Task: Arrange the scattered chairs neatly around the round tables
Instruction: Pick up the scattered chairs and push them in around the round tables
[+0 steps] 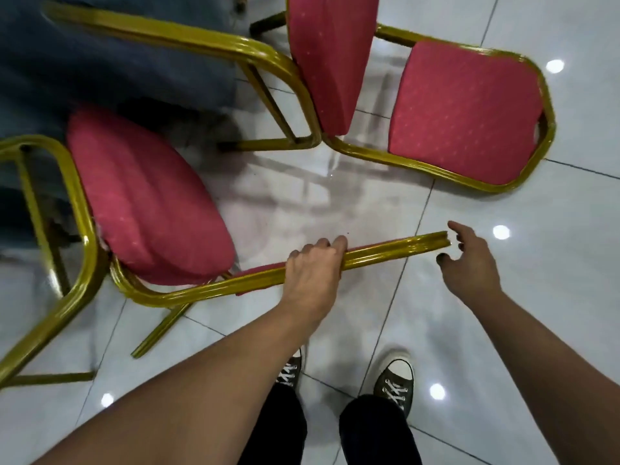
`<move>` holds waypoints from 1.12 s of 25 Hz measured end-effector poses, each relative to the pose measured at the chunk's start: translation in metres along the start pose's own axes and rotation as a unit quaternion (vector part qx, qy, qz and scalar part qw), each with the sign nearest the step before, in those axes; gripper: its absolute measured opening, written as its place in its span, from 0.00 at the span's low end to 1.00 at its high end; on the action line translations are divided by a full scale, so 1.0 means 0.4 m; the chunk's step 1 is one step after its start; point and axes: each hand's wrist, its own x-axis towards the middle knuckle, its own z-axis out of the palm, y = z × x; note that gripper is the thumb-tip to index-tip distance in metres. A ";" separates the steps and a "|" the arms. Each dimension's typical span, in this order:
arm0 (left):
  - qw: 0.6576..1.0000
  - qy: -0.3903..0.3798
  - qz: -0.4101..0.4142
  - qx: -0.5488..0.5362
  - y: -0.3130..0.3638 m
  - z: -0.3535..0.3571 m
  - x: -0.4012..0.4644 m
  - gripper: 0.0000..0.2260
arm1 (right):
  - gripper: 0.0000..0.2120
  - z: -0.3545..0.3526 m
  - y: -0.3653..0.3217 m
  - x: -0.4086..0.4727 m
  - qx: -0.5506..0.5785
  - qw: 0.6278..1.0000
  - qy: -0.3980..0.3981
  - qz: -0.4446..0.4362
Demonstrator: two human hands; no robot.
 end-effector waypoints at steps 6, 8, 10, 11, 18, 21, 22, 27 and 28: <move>0.999 0.012 0.024 -0.041 -0.045 -0.176 -0.135 0.10 | 0.22 -0.118 -0.037 -0.025 -0.049 0.998 -0.029 -0.019; 0.997 0.022 0.038 -0.071 -0.056 -0.261 -0.201 0.11 | 0.17 -0.186 -0.096 -0.067 -0.058 0.996 -0.037 -0.065; 0.993 0.032 0.040 -0.107 -0.065 -0.345 -0.264 0.11 | 0.14 -0.269 -0.166 -0.125 -0.079 0.991 -0.035 -0.104; 0.991 0.042 0.037 -0.125 -0.070 -0.389 -0.294 0.10 | 0.13 -0.319 -0.210 -0.163 -0.087 0.990 -0.030 -0.110; 0.972 0.156 -0.021 -0.176 -0.125 -0.701 -0.623 0.10 | 0.15 -0.634 -0.595 -0.546 -0.106 0.970 -0.006 -0.220; 0.958 0.216 -0.076 -0.176 -0.171 -0.779 -0.785 0.12 | 0.19 -0.719 -0.752 -0.726 -0.130 0.956 -0.009 -0.263; 0.952 0.221 -0.096 -0.190 -0.190 -0.787 -0.840 0.13 | 0.22 -0.734 -0.796 -0.789 -0.142 0.948 -0.024 -0.284; 0.896 0.252 -0.188 -0.313 -0.305 -0.782 -1.079 0.14 | 0.22 -0.708 -0.958 -1.091 -0.206 0.868 -0.121 -0.435; 0.880 0.257 -0.205 -0.341 -0.329 -0.778 -1.122 0.13 | 0.21 -0.682 -0.983 -1.140 -0.209 0.853 -0.135 -0.460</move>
